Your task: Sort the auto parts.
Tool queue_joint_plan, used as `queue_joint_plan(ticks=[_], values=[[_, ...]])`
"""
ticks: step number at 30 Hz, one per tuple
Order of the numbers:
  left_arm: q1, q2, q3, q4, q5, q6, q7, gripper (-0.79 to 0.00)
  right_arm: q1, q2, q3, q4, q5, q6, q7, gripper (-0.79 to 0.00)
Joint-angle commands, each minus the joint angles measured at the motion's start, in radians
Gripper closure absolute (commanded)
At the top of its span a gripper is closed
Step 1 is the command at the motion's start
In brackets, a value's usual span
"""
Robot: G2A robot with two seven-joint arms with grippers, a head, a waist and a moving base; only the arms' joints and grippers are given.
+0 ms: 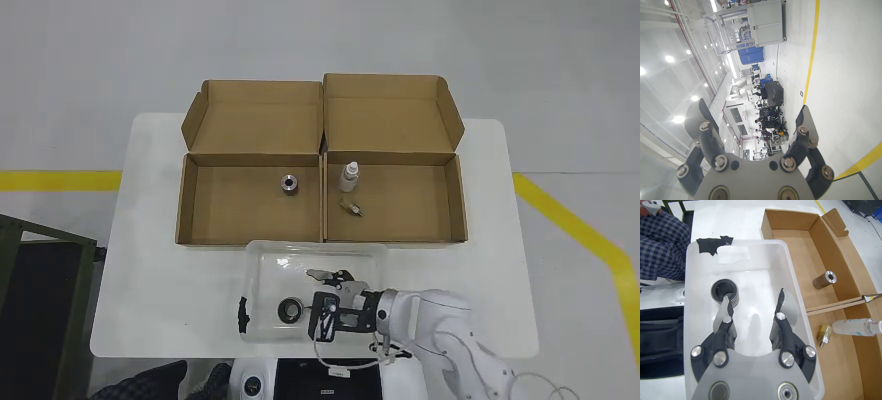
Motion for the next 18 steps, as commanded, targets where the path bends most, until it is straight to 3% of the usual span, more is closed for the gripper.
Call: queue_joint_plan(ticks=[1,9,18], values=[[0.000,0.000,0.000,0.000,0.000,0.000,0.000,-0.785,-0.011,0.004,0.001,-0.001,-0.008,-0.011,0.013,-0.440],[0.000,0.000,0.000,0.000,0.000,0.000,0.000,-0.785,-0.009,0.014,-0.013,0.018,-0.012,-0.043,0.038,-0.462],[0.000,0.000,0.000,0.000,0.000,0.000,0.000,-0.785,0.123,-0.003,-0.114,0.146,0.036,-0.057,0.058,-0.443]])
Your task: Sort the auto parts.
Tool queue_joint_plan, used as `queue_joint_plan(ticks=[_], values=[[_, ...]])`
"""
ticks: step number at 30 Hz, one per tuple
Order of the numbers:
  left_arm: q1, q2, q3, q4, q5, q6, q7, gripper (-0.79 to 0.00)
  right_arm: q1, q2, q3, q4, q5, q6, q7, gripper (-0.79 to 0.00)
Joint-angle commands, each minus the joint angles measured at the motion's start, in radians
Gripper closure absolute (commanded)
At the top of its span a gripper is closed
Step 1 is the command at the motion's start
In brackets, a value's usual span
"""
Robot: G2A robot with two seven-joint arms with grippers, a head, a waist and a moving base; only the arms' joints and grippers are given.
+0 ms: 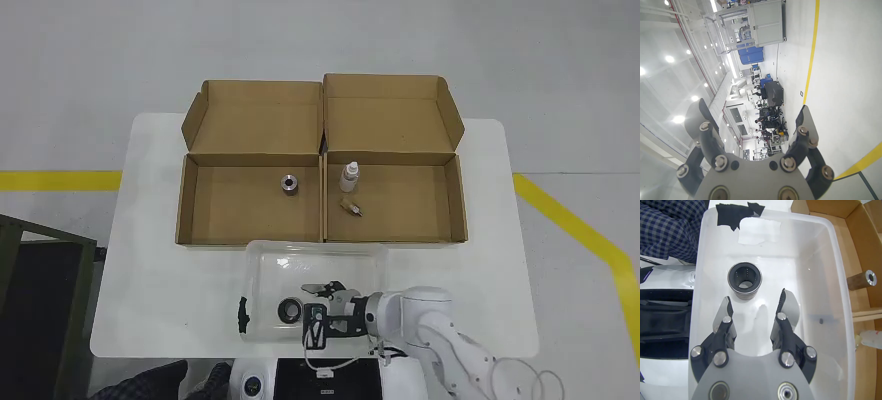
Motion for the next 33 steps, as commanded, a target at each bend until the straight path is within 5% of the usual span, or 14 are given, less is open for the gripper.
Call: queue_joint_plan(ticks=[1,12,24,30,33], values=[[0.000,0.000,0.000,0.000,0.000,0.000,0.000,-0.785,0.033,-0.006,-0.026,0.031,0.016,0.006,0.006,-0.443],[0.000,0.000,0.000,0.000,0.000,0.000,0.000,-0.785,0.129,-0.027,-0.117,0.122,0.088,0.023,0.014,-0.539],[0.000,0.000,0.000,0.000,0.000,0.000,0.000,-0.785,0.204,-0.045,-0.182,0.213,0.136,0.042,-0.005,-0.459],[0.000,0.000,0.000,0.000,0.000,0.000,0.000,-0.785,0.218,-0.048,-0.193,0.234,0.168,0.048,-0.017,-0.259],[0.000,0.000,0.000,0.000,0.000,0.000,0.000,-0.785,0.222,-0.048,-0.188,0.239,0.190,0.058,-0.027,-0.052]])
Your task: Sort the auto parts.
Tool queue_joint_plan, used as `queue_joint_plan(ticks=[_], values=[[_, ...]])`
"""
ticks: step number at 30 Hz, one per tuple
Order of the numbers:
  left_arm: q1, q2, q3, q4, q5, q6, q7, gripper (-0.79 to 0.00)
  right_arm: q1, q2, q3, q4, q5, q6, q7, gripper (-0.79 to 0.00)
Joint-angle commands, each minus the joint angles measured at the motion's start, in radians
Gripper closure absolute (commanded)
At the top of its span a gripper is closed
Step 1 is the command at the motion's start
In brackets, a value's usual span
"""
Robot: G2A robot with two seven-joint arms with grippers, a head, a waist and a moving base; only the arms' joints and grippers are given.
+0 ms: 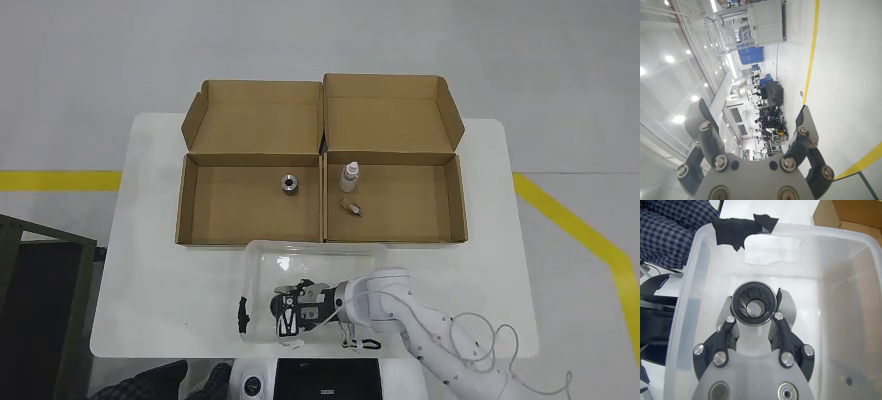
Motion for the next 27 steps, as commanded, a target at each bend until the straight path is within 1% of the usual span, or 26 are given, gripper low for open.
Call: queue_joint_plan(ticks=[1,3,9,17,27], values=[[0.000,0.000,0.000,0.000,0.000,0.000,0.000,-0.785,0.002,0.001,0.005,0.001,0.016,0.005,-0.007,-0.043],[0.000,0.000,0.000,0.000,0.000,0.000,0.000,-0.785,0.003,0.002,0.011,-0.004,0.024,0.009,-0.009,0.000],[0.000,0.000,0.000,0.000,0.000,0.000,0.000,-0.785,-0.006,0.011,0.042,-0.036,0.063,0.003,-0.026,0.000],[0.000,0.000,0.000,0.000,0.000,0.000,0.000,-0.785,-0.036,0.028,0.110,-0.096,0.172,-0.009,-0.063,0.000],[0.000,0.000,0.000,0.000,0.000,0.000,0.000,-0.785,-0.092,0.049,0.221,-0.170,0.344,0.037,-0.119,0.000]])
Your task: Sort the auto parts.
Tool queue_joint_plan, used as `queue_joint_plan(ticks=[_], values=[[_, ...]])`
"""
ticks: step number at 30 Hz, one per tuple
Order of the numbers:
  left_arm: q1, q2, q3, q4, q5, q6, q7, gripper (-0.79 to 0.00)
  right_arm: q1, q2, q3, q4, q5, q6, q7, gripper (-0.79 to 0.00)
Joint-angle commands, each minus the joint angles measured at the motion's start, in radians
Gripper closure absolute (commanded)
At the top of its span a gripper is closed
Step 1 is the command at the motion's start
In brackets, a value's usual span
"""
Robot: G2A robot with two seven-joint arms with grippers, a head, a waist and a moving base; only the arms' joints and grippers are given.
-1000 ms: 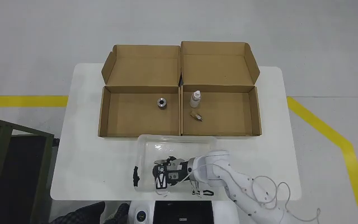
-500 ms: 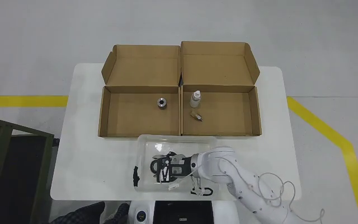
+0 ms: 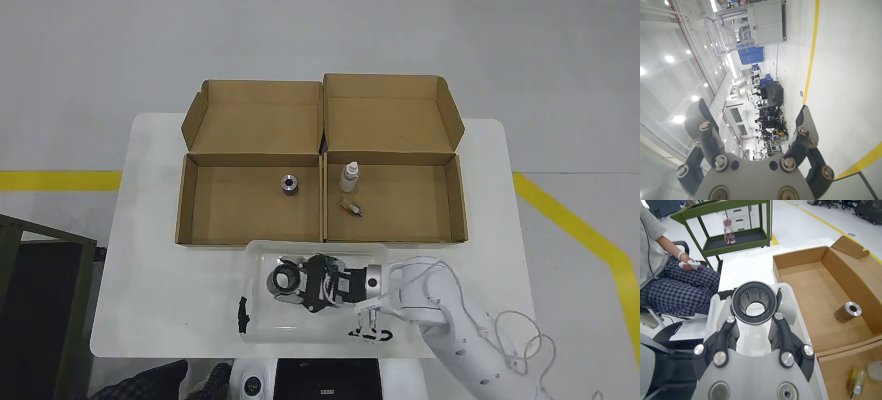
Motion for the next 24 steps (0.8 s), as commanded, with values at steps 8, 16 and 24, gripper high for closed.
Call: queue_joint_plan(ticks=[8,16,24], values=[[0.000,0.000,0.000,0.000,0.000,0.000,0.000,-0.785,-0.049,0.021,0.114,-0.032,0.174,-0.015,-0.067,0.000],[0.000,0.000,0.000,0.000,0.000,0.000,0.000,-0.785,-0.050,0.028,0.143,-0.023,0.276,0.001,-0.080,0.000],[0.000,0.000,0.000,0.000,0.000,0.000,0.000,-0.785,-0.031,0.023,0.134,0.021,0.339,0.056,-0.136,0.000]])
